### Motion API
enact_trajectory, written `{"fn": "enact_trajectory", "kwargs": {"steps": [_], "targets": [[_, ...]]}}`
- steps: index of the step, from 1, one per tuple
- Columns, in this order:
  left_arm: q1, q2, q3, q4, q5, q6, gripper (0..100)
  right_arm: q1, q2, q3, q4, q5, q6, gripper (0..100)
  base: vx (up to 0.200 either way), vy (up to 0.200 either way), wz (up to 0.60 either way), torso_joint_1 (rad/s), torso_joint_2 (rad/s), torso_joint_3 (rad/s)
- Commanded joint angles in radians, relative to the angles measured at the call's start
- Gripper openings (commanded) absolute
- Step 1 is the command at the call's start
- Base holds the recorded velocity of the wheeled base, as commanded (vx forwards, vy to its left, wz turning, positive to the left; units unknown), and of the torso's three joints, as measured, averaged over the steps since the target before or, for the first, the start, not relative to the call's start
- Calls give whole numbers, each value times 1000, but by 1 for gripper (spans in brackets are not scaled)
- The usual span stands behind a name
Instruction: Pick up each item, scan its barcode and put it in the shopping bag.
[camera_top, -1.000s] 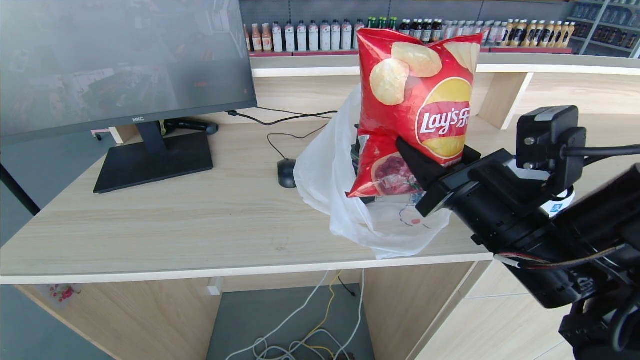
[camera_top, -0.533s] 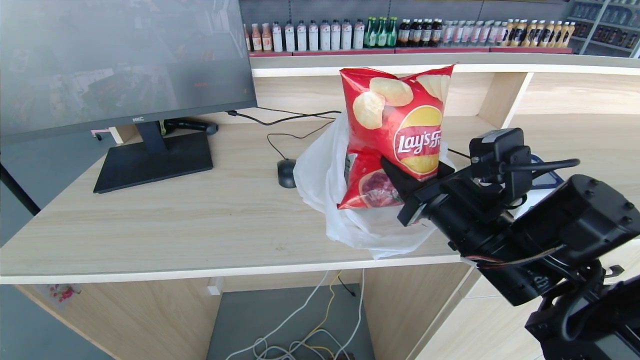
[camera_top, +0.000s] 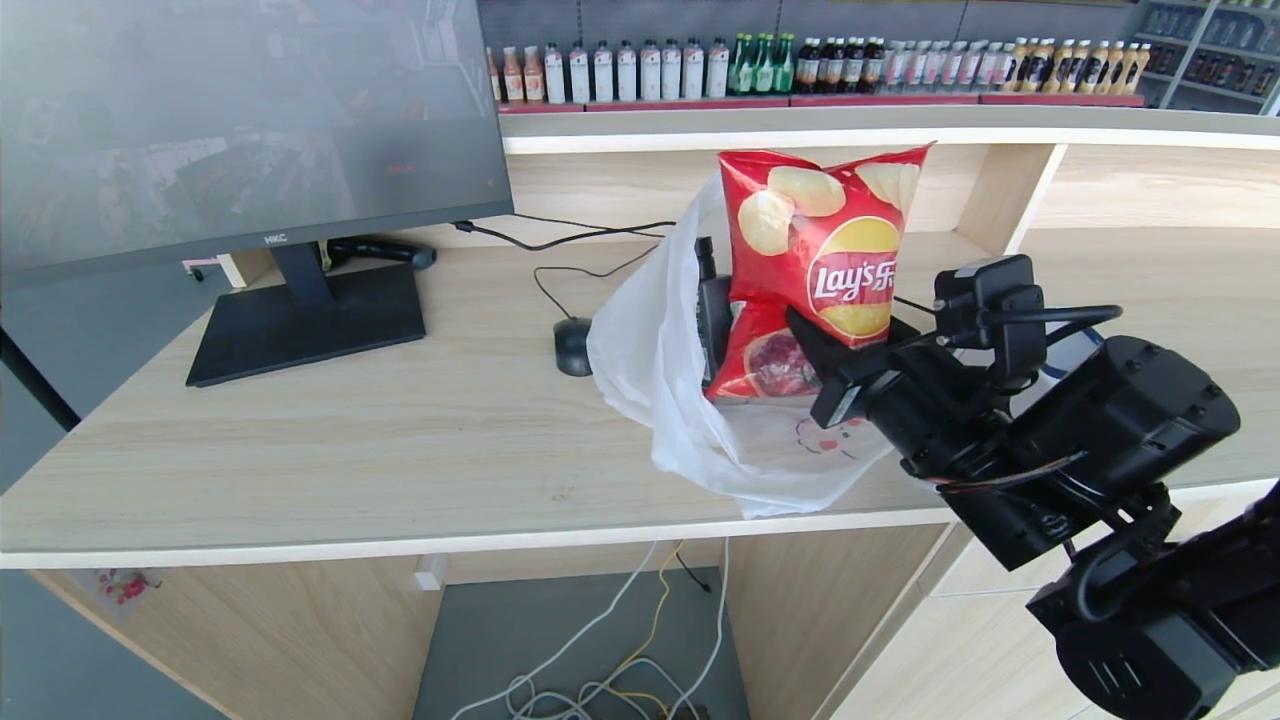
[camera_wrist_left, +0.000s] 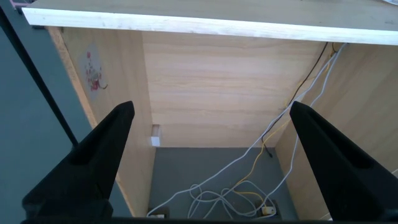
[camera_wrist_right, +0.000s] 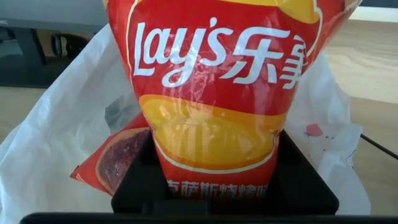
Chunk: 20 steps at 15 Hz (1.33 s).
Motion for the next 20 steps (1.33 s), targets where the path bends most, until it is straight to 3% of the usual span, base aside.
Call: {"fn": "enact_trajectory", "kwargs": {"steps": [1, 20], "targets": [[0, 0, 0, 0, 0, 0, 100, -10, 21, -5, -1, 0, 1, 0, 0, 0, 0, 0, 0, 0], [0, 0, 0, 0, 0, 0, 100, -37, 118, 30, -1, 9, 48, 0, 0, 0, 0, 0, 0, 0]]}}
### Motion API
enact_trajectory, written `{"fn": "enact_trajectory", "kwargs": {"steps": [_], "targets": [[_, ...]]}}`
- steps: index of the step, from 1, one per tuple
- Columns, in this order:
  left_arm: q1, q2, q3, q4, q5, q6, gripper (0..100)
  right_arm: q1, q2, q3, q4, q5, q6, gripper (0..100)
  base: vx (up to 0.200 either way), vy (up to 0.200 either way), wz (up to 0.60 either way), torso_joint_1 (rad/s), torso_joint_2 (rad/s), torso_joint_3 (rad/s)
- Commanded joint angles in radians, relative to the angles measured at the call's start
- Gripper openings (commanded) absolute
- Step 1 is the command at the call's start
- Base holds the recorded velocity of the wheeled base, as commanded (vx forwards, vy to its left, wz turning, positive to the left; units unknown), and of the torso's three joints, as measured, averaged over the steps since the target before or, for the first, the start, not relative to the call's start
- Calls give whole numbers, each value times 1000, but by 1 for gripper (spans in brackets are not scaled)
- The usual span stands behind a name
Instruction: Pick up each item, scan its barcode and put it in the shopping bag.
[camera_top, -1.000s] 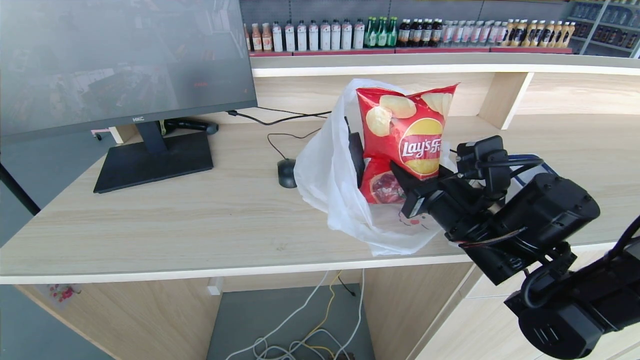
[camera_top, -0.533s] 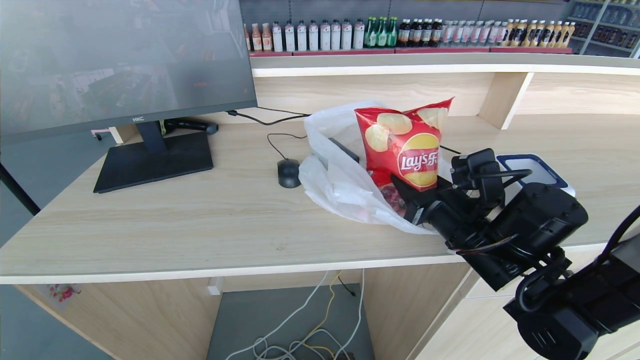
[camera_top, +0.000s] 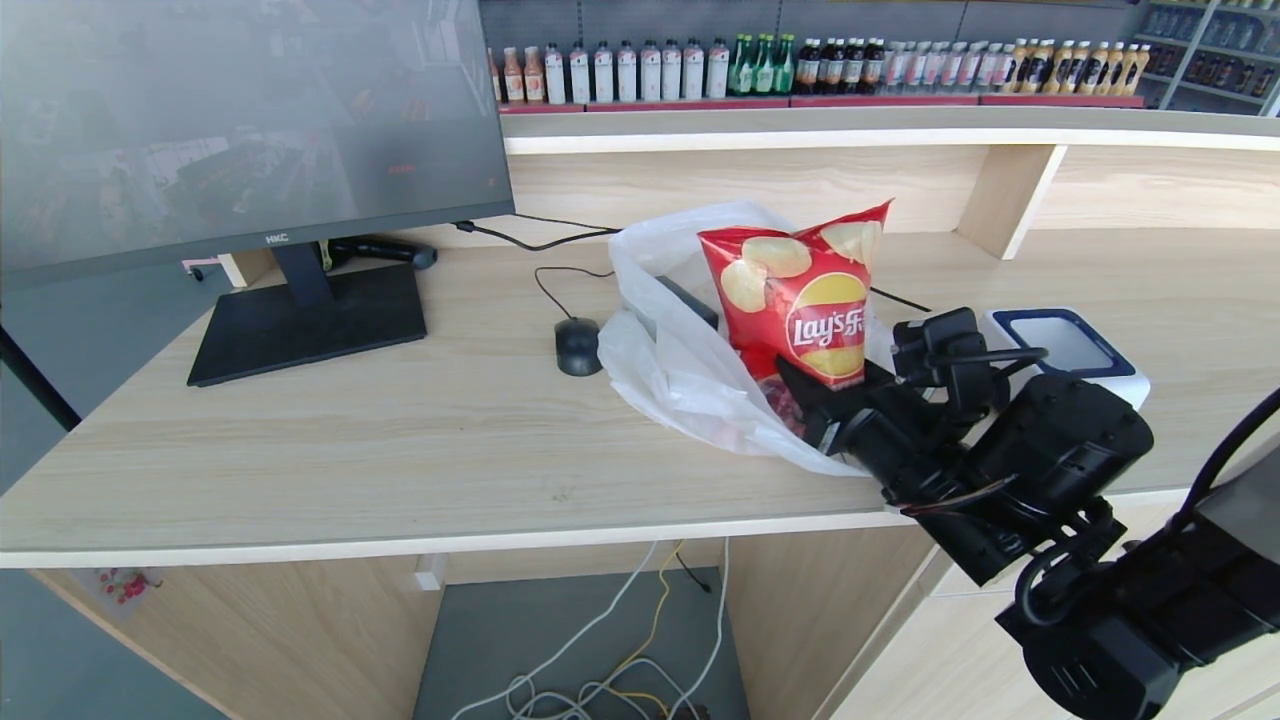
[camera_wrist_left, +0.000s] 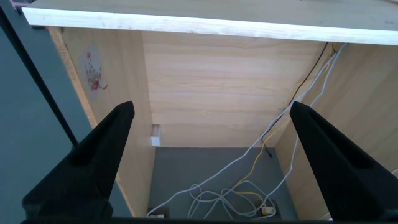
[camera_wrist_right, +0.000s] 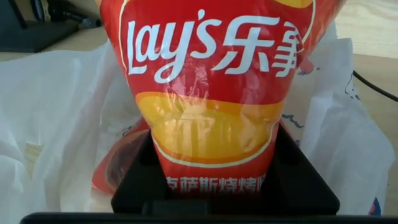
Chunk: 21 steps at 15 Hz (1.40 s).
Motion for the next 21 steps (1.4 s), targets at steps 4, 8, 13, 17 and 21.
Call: {"fn": "enact_trajectory", "kwargs": {"steps": [4, 8, 13, 17, 21], "targets": [[0, 0, 0, 0, 0, 0, 100, 2, 28, -28, 3, 2, 5, 0, 0, 0, 0, 0, 0, 0], [0, 0, 0, 0, 0, 0, 100, 2, 18, -40, 3, 17, 5, 100, 0, 0, 0, 0, 0, 0], [0, 0, 0, 0, 0, 0, 100, 2, -36, -25, 3, 16, 7, 100, 0, 0, 0, 0, 0, 0], [0, 0, 0, 0, 0, 0, 100, 57, -145, 31, 3, 13, 17, 100, 0, 0, 0, 0, 0, 0], [0, 0, 0, 0, 0, 0, 100, 59, -252, 81, 3, 11, 65, 100, 0, 0, 0, 0, 0, 0]]}}
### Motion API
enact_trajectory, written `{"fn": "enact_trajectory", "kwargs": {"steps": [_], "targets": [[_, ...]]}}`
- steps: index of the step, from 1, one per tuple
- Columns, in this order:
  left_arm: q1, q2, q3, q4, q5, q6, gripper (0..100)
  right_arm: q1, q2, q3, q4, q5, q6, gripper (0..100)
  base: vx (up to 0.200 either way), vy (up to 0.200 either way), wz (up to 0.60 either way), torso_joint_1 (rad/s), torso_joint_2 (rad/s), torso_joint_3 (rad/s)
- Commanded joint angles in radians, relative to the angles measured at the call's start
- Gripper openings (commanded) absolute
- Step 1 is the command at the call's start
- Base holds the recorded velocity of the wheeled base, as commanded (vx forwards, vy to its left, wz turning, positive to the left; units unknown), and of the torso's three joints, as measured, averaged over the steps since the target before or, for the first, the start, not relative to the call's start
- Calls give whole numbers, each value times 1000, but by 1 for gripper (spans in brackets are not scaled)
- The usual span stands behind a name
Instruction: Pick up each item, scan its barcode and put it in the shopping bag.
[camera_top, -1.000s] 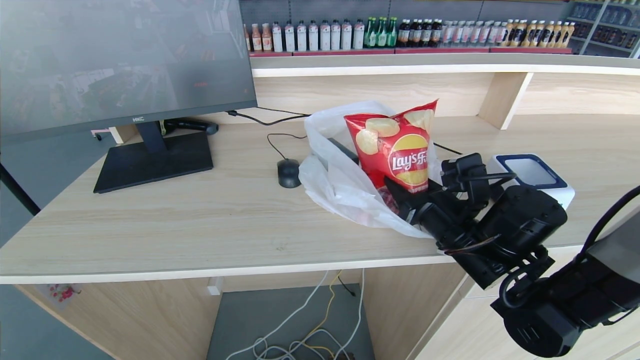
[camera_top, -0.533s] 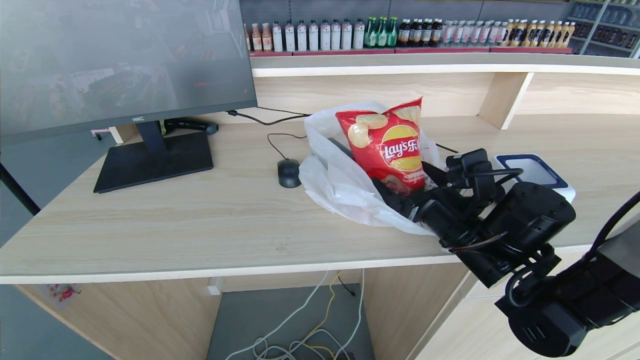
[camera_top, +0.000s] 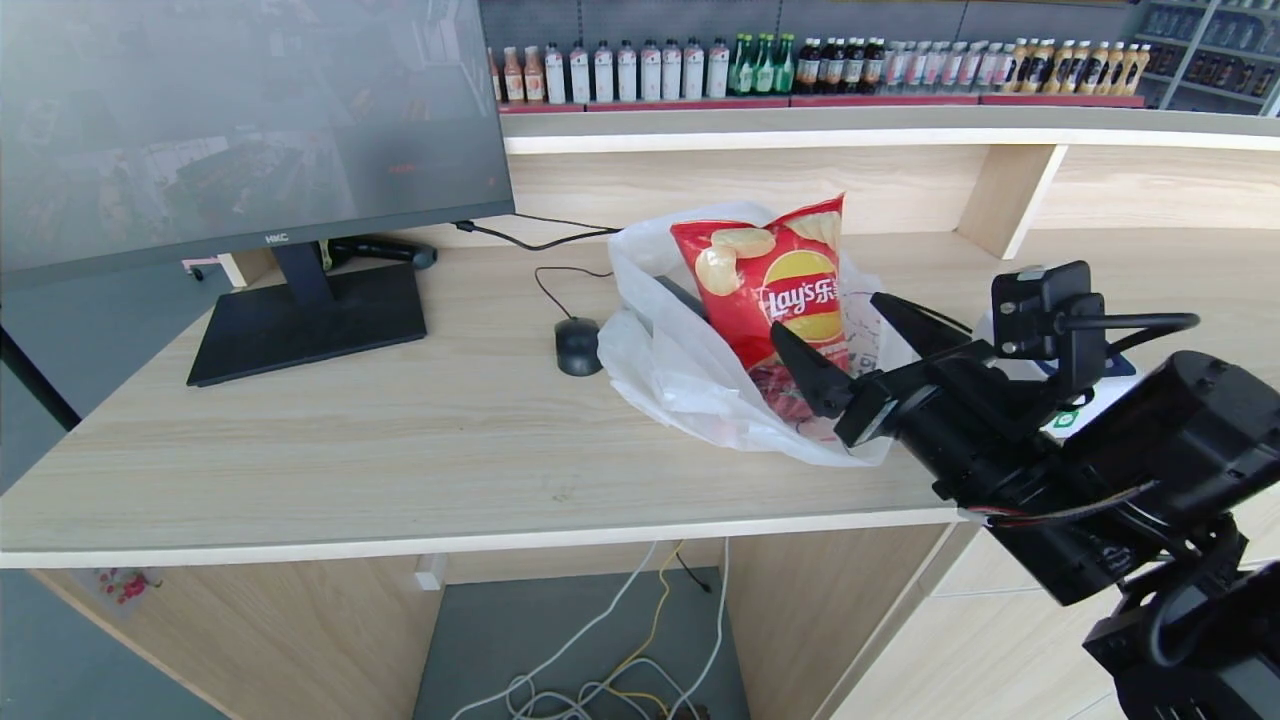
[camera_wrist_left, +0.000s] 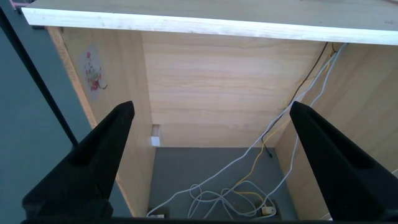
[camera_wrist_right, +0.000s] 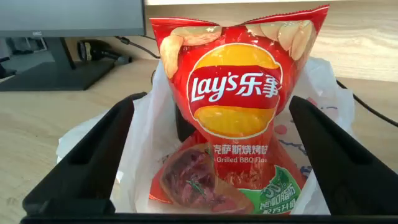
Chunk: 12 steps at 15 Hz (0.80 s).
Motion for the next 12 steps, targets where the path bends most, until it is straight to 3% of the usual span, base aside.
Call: {"fn": "enact_trajectory", "kwargs": {"steps": [1, 7, 9, 12], "targets": [[0, 0, 0, 0, -1, 0, 100, 3, -93, 25, -1, -1, 2, 100, 0, 0, 0, 0, 0, 0], [0, 0, 0, 0, -1, 0, 100, -8, -352, 189, -1, -1, 5, 100, 0, 0, 0, 0, 0, 0], [0, 0, 0, 0, -1, 0, 100, -60, -567, 275, -1, -3, 16, 100, 0, 0, 0, 0, 0, 0], [0, 0, 0, 0, -1, 0, 100, -77, -848, 543, -1, -6, 31, 100, 0, 0, 0, 0, 0, 0]]}}
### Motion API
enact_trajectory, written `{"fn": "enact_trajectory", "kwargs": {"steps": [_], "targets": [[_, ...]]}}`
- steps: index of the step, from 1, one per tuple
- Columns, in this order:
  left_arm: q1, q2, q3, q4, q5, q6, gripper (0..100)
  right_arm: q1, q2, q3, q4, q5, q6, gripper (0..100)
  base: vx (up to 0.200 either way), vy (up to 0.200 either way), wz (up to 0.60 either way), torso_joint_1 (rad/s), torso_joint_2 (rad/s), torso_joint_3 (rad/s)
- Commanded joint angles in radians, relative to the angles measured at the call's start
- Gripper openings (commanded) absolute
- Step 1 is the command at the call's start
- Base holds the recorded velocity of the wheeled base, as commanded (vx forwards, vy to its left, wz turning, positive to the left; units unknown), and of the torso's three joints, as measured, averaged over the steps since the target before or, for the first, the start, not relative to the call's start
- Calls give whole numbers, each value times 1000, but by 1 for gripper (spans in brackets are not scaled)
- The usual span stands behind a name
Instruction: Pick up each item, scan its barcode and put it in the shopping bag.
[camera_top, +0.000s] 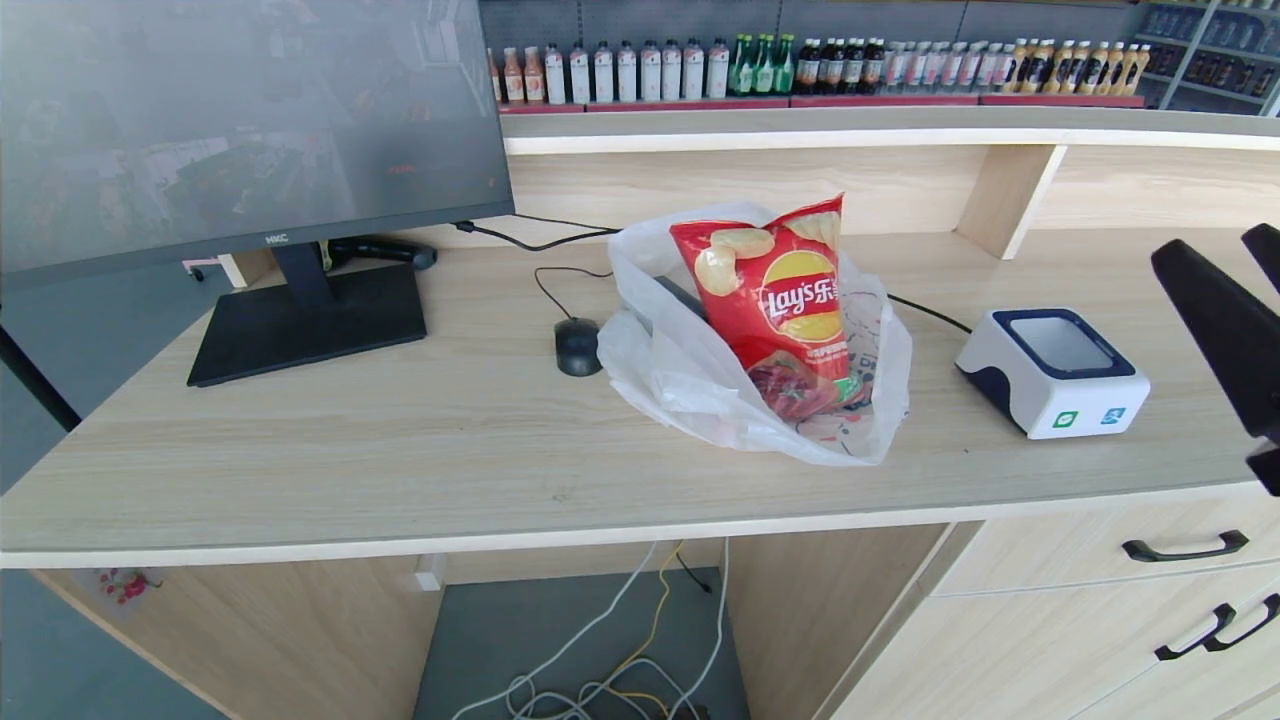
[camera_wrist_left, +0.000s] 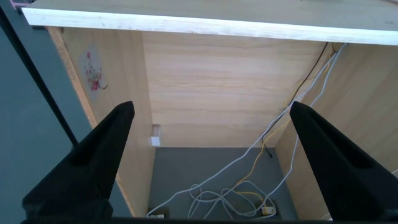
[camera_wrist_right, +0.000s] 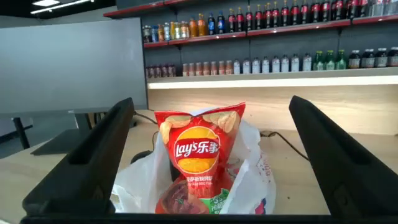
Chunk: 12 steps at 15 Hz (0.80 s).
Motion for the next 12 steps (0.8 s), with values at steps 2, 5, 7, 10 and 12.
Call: {"fn": "enact_trajectory", "kwargs": {"steps": [2, 5, 7, 10, 12], "targets": [[0, 0, 0, 0, 0, 0, 100, -27, -397, 211, 62, -27, 28, 100, 0, 0, 0, 0, 0, 0], [0, 0, 0, 0, 2, 0, 100, -16, -658, 209, 535, -12, 33, 100, 0, 0, 0, 0, 0, 0], [0, 0, 0, 0, 0, 0, 100, 15, -822, 194, 849, 6, 19, 100, 0, 0, 0, 0, 0, 0], [0, 0, 0, 0, 0, 0, 100, 24, -939, 211, 1076, 9, -22, 100, 0, 0, 0, 0, 0, 0], [0, 0, 0, 0, 0, 0, 100, 55, -1028, 211, 1245, 19, -56, 100, 0, 0, 0, 0, 0, 0]]}}
